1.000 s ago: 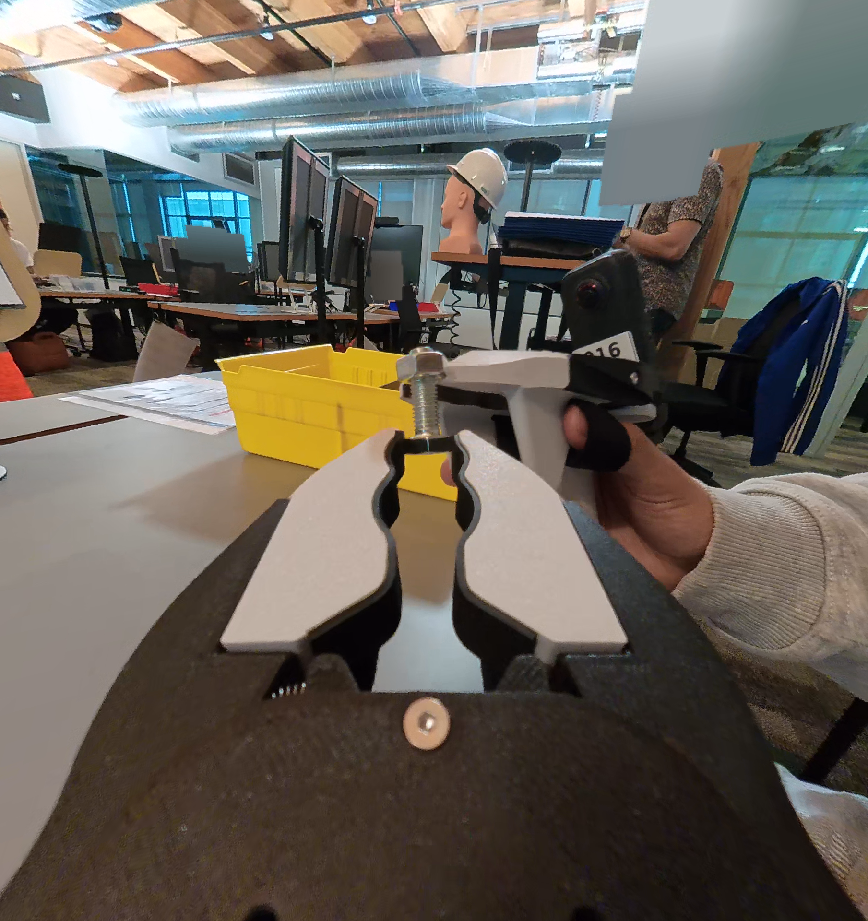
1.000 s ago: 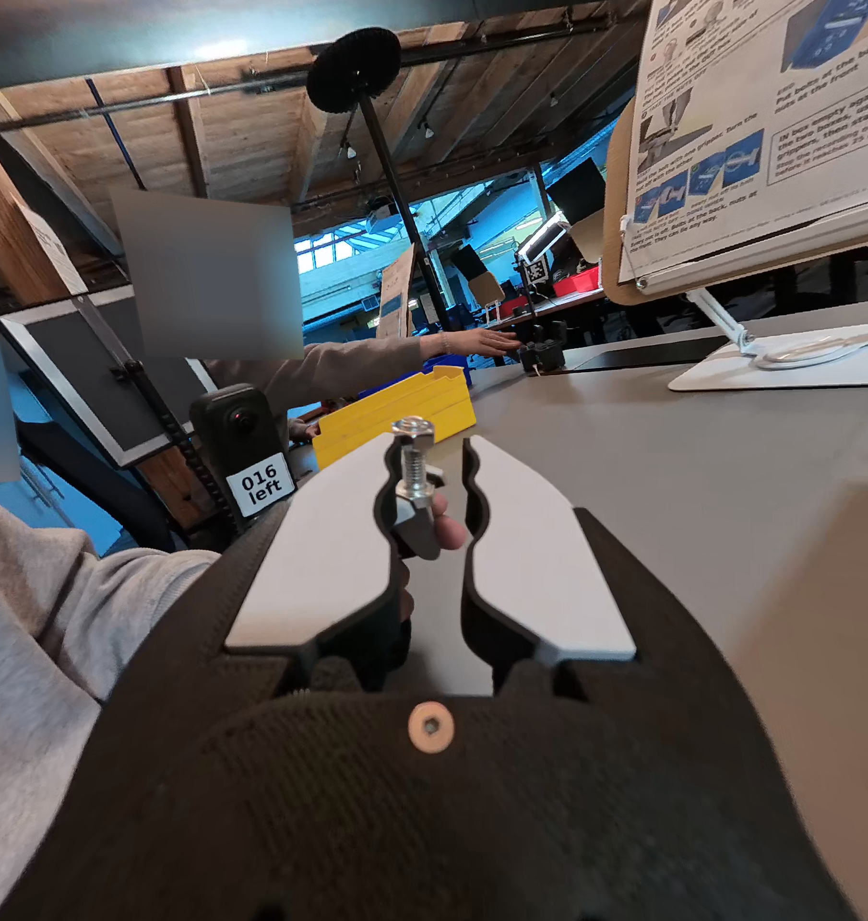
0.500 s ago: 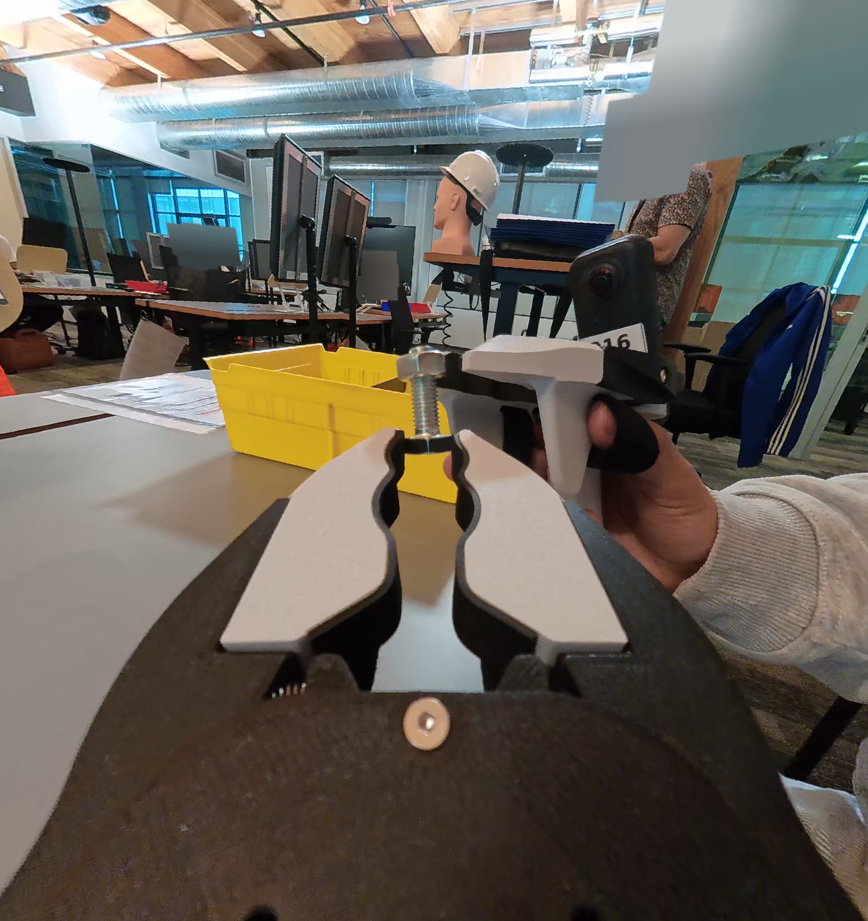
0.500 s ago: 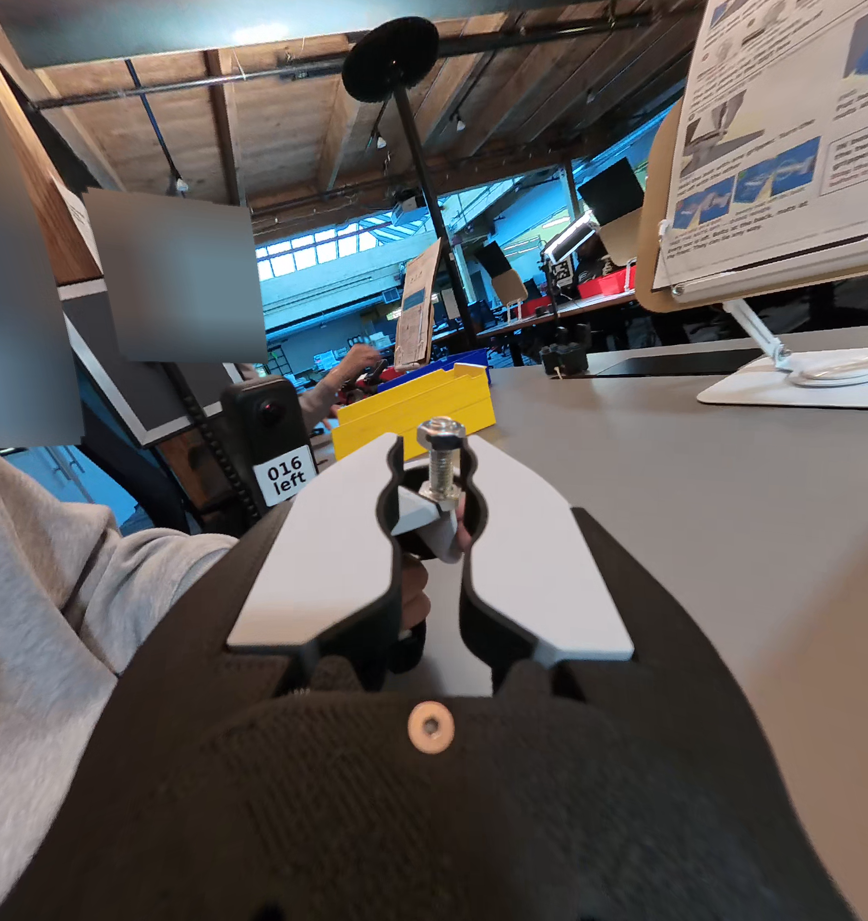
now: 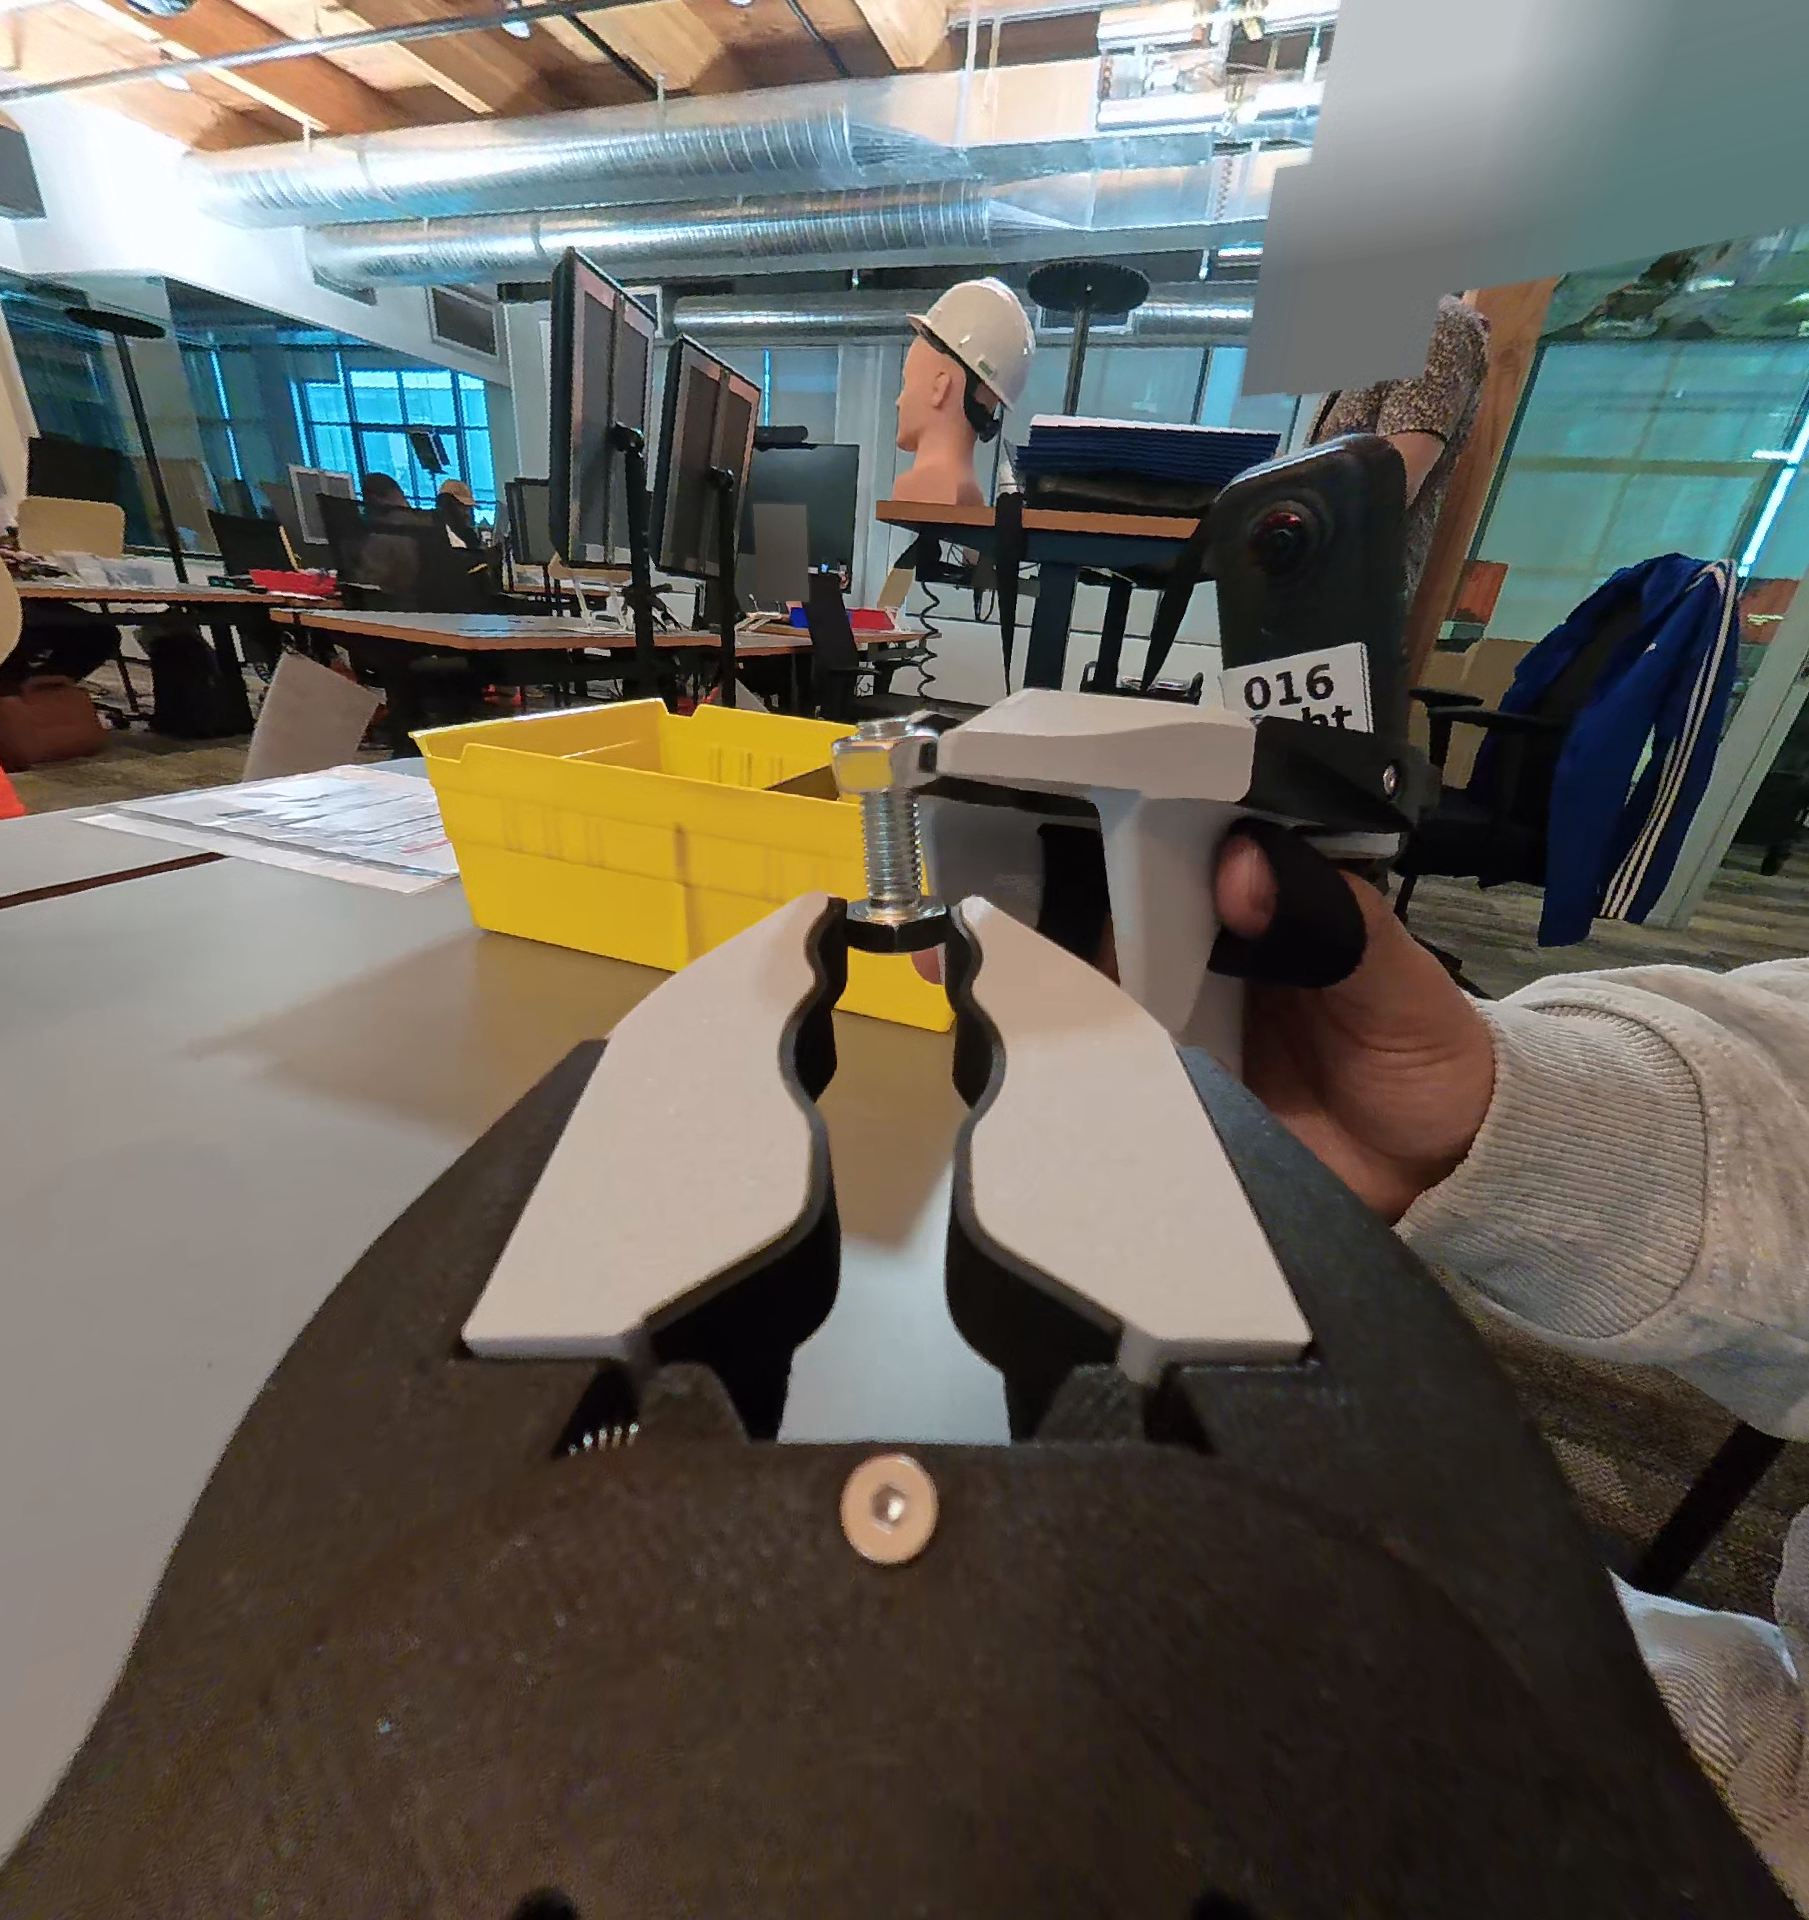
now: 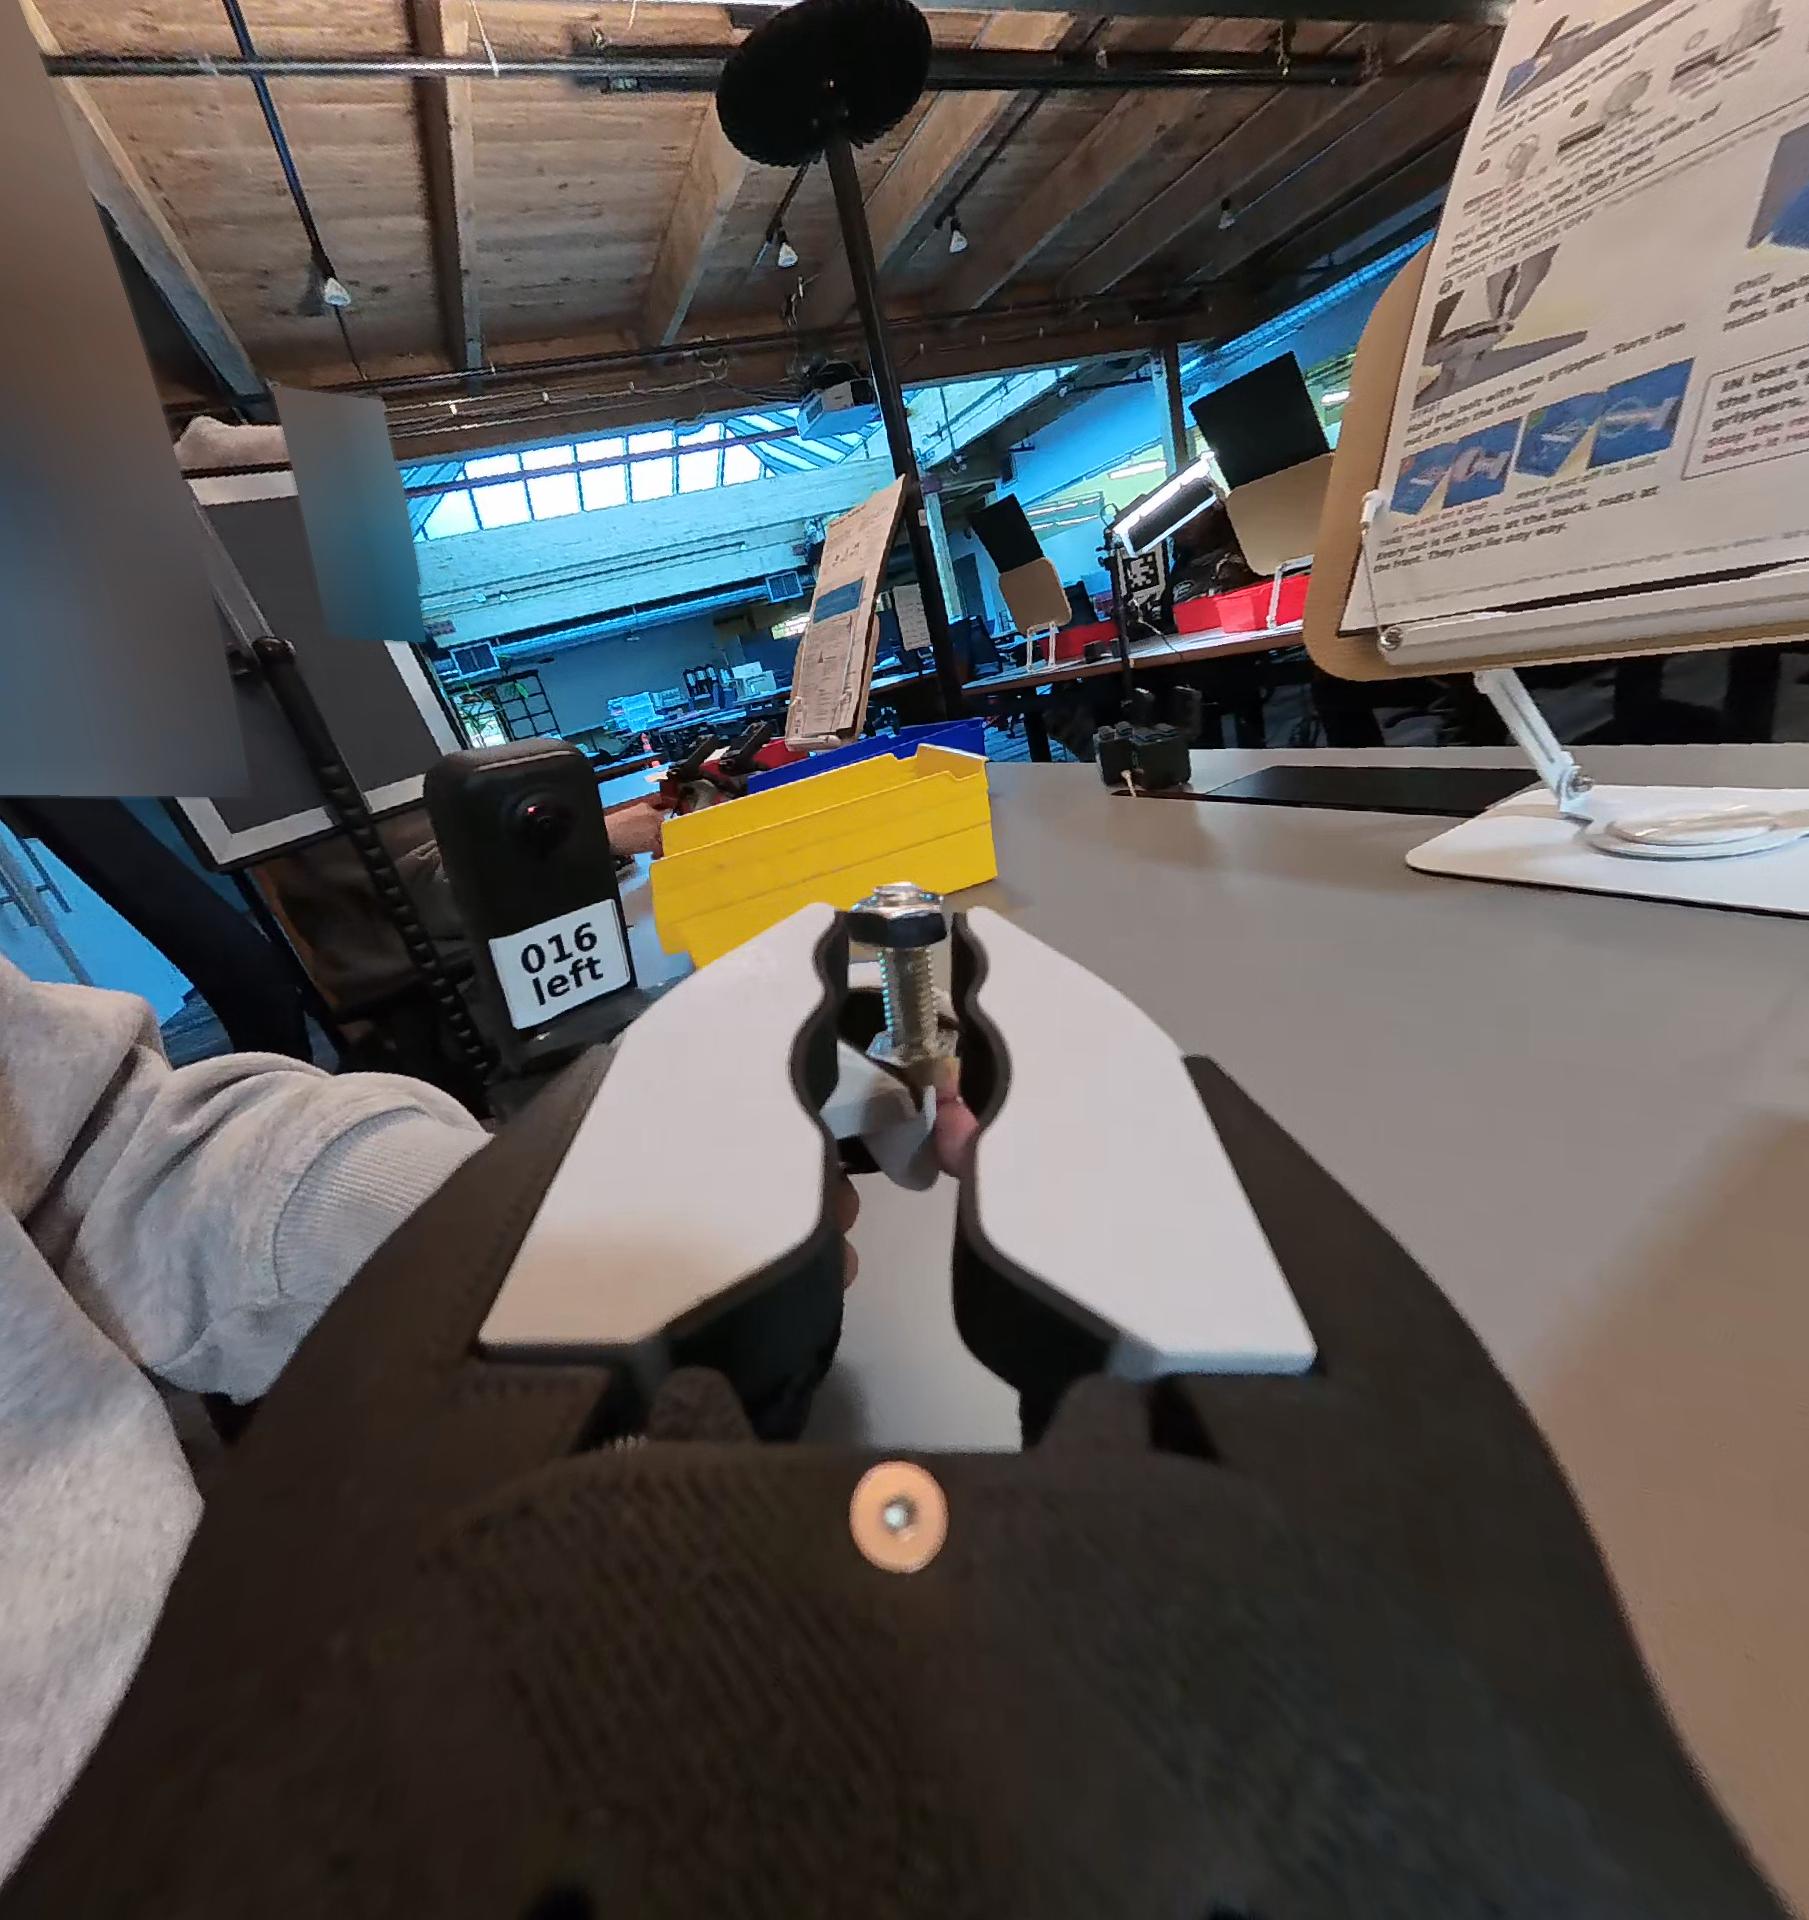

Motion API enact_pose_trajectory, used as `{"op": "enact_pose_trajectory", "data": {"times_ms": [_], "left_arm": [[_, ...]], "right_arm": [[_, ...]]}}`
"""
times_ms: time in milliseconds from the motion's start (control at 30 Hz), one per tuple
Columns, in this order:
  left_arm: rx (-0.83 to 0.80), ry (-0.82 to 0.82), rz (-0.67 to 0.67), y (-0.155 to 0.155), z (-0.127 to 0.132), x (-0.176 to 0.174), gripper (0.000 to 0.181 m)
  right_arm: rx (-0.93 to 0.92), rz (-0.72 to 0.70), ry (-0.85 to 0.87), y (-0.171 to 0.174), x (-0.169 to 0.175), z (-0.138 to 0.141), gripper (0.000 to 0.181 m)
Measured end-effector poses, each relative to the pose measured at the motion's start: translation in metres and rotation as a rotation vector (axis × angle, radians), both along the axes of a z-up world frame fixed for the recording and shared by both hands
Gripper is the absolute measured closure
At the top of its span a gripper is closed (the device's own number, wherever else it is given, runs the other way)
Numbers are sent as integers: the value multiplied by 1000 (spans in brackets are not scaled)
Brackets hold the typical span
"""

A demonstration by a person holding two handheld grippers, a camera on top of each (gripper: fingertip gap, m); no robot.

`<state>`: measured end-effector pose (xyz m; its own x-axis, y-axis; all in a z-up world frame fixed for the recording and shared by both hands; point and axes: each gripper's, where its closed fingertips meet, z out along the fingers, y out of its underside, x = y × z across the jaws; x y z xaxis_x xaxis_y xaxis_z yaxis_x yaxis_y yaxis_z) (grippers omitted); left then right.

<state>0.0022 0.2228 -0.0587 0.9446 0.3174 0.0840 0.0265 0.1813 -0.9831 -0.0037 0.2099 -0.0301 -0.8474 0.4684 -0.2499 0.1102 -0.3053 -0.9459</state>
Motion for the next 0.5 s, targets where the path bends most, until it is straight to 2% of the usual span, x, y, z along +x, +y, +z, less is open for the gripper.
{"op": "enact_pose_trajectory", "data": {"times_ms": [233,500], "left_arm": [[30,10,14,-4,6,-2,163],[-33,4,30,0,-4,-4,163]], "right_arm": [[0,-31,3,7,-5,0,163],[20,-39,61,3,0,5,156]]}}
